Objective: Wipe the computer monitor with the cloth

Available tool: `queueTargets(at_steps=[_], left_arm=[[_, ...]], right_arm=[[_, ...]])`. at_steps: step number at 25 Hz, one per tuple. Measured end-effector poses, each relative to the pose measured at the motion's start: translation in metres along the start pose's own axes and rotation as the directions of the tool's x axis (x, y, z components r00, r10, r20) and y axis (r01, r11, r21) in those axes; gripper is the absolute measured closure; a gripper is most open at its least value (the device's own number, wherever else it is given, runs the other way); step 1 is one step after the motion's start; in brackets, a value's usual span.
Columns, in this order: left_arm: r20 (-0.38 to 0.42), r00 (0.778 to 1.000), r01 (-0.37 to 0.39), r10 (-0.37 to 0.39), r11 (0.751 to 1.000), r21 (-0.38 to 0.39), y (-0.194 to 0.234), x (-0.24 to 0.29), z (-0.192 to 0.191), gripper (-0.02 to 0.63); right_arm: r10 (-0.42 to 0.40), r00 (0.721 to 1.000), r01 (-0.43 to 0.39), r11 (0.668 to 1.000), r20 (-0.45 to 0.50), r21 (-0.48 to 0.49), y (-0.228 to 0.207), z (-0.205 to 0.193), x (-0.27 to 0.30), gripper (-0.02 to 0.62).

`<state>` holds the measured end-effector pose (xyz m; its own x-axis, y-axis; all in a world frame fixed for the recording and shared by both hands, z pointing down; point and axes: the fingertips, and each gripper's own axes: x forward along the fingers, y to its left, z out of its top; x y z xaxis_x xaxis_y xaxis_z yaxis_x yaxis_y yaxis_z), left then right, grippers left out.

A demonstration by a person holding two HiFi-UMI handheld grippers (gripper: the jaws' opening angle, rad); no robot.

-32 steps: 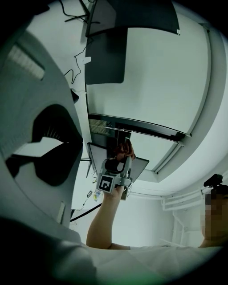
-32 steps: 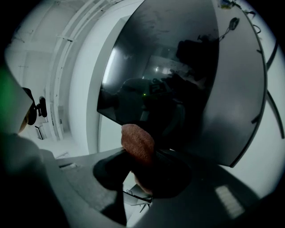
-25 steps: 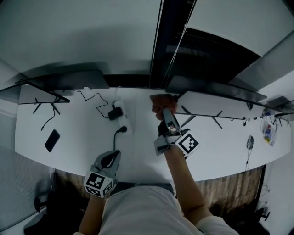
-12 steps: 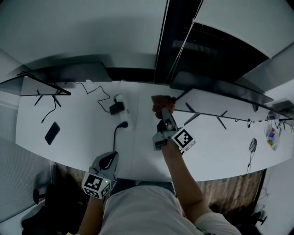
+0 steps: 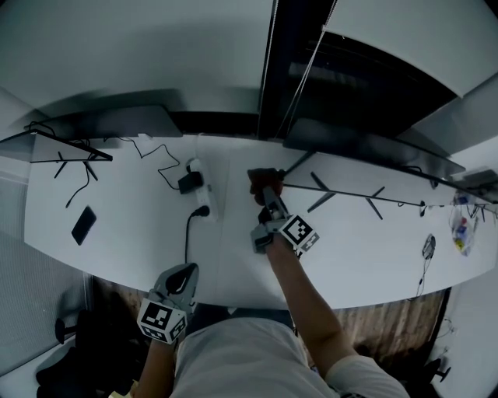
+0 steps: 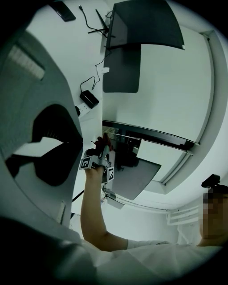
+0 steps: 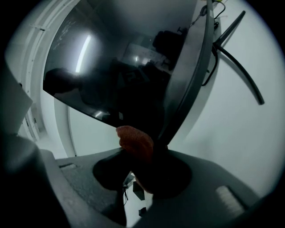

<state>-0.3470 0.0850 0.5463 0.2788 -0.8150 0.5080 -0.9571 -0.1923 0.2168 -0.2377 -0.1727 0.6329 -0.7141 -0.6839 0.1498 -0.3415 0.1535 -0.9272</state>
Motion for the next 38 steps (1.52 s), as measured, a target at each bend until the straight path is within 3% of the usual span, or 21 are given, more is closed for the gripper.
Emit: queueTargets(at_steps=[9,17,28,38], left_arm=[[-0.01,1.0,-0.024,0.024,1.0,-0.017,-0.012,0.006,-0.005,0.597],[-0.02,0.999,-0.042,0.041,0.999,-0.025,-0.031,0.009,-0.011,0.597],[-0.003,0.998,-0.061,0.061,0.997,-0.054,-0.073,0.024,-0.02,0.597],[-0.002,1.0,0.007,-0.007,0.998,-0.059,-0.074,0.033,-0.025,0.597]], right_arm=[[-0.058,0.996,0.055,0.997,-0.068,-0.049,-0.042,-0.013,0.003,0.465],[-0.067,0.986,0.049,0.992,-0.151,-0.115,-0.05,-0.02,-0.006,0.466],[-0.092,0.973,0.038,0.968,-0.211,-0.247,-0.062,0.002,-0.021,0.465],[-0.126,0.973,0.057,0.944,-0.194,-0.324,-0.065,0.017,-0.025,0.465]])
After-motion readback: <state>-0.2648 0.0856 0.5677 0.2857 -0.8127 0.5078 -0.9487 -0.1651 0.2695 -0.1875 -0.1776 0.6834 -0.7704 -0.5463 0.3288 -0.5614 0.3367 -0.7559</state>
